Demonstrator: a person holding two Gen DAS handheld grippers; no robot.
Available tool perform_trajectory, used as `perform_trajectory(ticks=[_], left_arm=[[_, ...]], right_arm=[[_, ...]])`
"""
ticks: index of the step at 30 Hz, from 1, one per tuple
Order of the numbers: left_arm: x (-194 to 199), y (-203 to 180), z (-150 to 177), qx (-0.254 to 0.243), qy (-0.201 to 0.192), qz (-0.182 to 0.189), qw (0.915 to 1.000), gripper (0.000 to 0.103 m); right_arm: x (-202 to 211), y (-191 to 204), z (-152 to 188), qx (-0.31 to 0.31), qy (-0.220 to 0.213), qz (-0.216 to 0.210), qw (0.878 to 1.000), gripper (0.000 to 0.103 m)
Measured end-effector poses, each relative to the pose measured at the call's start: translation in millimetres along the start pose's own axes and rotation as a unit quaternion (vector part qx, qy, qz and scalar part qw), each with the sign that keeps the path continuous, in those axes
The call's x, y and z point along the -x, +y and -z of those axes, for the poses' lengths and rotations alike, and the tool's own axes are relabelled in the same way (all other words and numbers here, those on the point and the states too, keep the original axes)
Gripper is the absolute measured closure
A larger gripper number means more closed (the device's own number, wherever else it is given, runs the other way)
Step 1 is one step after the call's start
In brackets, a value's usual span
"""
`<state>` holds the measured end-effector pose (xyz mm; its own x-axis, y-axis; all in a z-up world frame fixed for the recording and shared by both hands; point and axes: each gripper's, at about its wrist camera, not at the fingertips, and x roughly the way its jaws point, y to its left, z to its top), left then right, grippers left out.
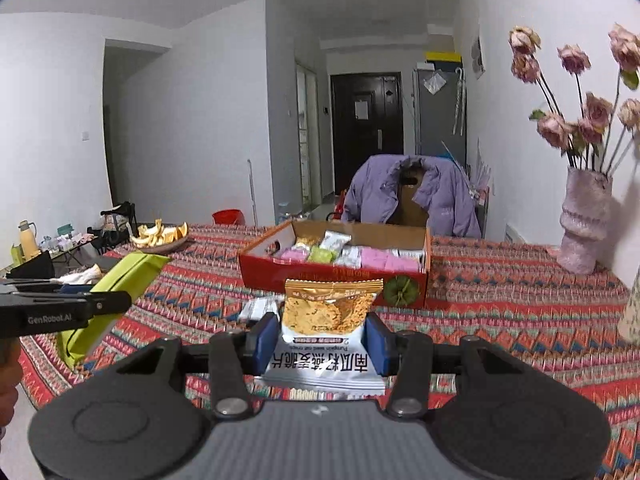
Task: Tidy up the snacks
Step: 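Carry the held lime-green bar and oat crisp packet over the box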
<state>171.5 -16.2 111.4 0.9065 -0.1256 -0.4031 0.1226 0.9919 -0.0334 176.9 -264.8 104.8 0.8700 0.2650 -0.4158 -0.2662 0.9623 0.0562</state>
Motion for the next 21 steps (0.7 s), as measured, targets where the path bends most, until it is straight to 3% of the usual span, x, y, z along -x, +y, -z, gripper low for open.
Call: perform_trajectory(ticks=[7,11,16,21], left_arm=[[-35.7,1.2,-66.6,-0.023,0.016,0.049,0.9984,0.067],[-65.6,2.8,-106.0,-0.038,0.021,0.059,0.9974,0.067],[-123.0,5.3,-148.2,-0.039,0.065,0.082,0.9937,0.067],[-178.3,4.3,-175.8,-0.067,0.086,0.074,0.9913,0.067]], right_arm=[[-35.8,-21.4,-63.5,0.018,-0.01,-0.018,1.0,0.057],[-71.8,-38.0,-102.2,0.023,0.003,-0.033,0.999,0.057],[-130.8,-61.1,-140.1,0.007,0.044,-0.058,0.997,0.057],[-201.2,-77.7,-165.3,0.017,0.103,-0.057,0.993,0.057]])
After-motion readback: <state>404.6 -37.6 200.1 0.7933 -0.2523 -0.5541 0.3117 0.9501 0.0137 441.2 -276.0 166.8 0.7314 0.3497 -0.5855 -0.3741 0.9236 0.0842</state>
